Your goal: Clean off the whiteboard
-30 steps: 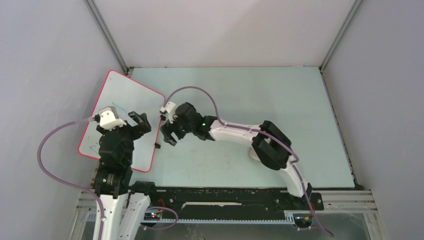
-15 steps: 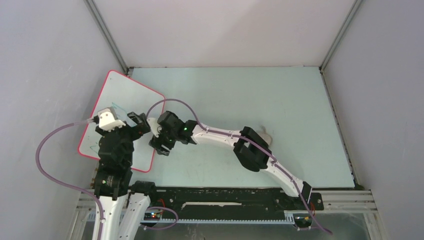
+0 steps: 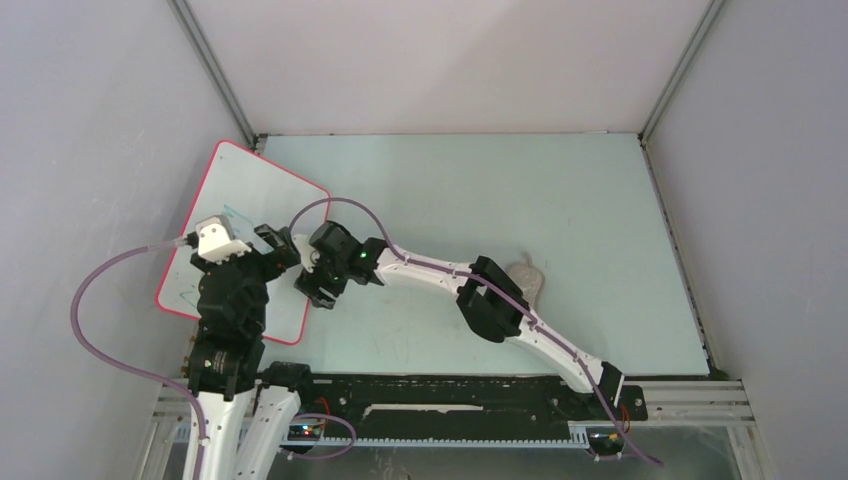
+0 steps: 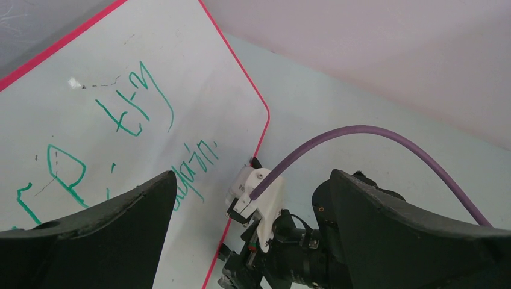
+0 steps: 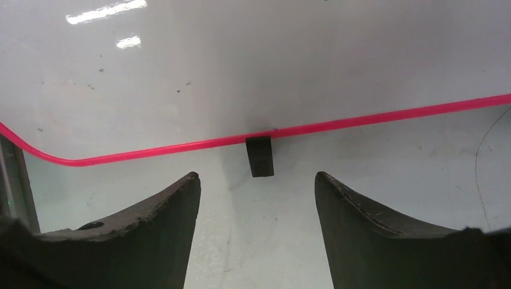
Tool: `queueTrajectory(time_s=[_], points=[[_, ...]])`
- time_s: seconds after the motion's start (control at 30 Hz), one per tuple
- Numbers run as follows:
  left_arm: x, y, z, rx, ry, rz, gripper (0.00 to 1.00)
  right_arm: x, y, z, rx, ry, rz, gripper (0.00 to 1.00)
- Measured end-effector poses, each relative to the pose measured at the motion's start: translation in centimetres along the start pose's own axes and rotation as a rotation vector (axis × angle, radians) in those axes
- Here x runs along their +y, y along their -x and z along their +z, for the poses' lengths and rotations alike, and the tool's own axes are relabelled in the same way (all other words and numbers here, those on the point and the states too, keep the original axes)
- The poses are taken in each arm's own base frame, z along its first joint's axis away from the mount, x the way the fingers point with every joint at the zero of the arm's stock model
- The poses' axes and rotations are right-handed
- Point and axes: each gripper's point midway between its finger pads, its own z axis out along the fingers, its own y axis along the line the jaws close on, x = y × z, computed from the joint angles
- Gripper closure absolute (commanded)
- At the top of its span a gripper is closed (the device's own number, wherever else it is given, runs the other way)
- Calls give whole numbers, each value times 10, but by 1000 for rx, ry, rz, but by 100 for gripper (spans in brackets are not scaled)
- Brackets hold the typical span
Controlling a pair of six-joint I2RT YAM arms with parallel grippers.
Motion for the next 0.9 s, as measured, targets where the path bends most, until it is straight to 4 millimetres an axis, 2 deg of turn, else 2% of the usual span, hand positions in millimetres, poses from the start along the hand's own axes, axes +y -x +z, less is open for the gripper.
queueTrajectory(time_s=[0.3,0.47,0.6,0.9], points=[[2,1,-1,-5,12,3,0,-4,6,9,-21,-1,24,35],[2,0,-1,-3,17,5,1,-4,-1,17,-16,16,45,42],[2,0,-1,-3,14,6,1,-7,0,17,-23,21,55,53],[2,-1,-1,-2,15,6,1,-4,4,17,-42,55,70,59]])
